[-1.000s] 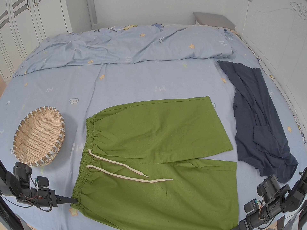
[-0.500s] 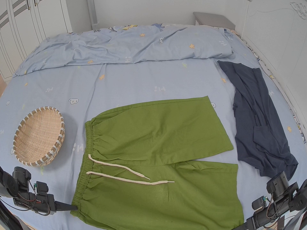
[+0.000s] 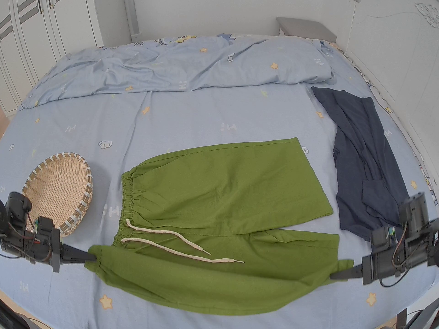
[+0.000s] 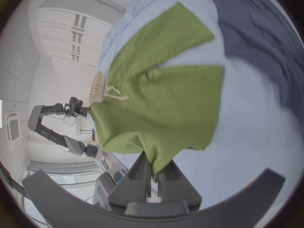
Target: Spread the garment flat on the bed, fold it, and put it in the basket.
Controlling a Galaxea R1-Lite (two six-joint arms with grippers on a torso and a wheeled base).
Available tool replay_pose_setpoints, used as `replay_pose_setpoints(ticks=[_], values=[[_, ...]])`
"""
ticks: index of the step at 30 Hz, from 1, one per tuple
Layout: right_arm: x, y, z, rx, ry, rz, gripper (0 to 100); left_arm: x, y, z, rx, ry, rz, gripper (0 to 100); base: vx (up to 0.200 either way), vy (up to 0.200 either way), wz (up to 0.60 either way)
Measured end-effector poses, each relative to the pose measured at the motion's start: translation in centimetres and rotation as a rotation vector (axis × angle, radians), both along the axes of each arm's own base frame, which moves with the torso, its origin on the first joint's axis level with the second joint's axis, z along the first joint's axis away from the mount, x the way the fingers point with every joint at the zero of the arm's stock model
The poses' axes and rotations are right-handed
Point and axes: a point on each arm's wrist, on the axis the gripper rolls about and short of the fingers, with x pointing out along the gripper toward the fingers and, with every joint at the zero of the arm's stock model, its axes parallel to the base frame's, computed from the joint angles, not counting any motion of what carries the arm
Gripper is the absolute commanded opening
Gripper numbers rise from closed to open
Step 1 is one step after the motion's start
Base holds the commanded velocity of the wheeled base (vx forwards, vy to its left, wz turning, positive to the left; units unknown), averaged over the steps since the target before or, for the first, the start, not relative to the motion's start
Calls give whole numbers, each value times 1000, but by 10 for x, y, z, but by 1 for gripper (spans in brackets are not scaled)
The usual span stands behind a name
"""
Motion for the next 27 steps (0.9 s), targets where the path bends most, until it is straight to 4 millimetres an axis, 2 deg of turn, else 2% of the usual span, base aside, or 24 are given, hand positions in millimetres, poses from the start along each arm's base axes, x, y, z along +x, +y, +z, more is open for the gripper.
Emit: replay_pose_setpoints(ticks=[9,14,19,27], values=[[56,5,81,65,-228,-57,0,49,-3,54,-19,-59,22,0,0,0,0],[87,6,114,86,-316,-82,0,79,-9,74,-32,-87,6,0,0,0,0],[118,7,132,81,-358,-113,0,109,-12,83,-40,-102,-2,0,0,0,0],[159,10,141,60,-402,-155,0,150,-7,97,-32,-156,7,0,0,0,0]])
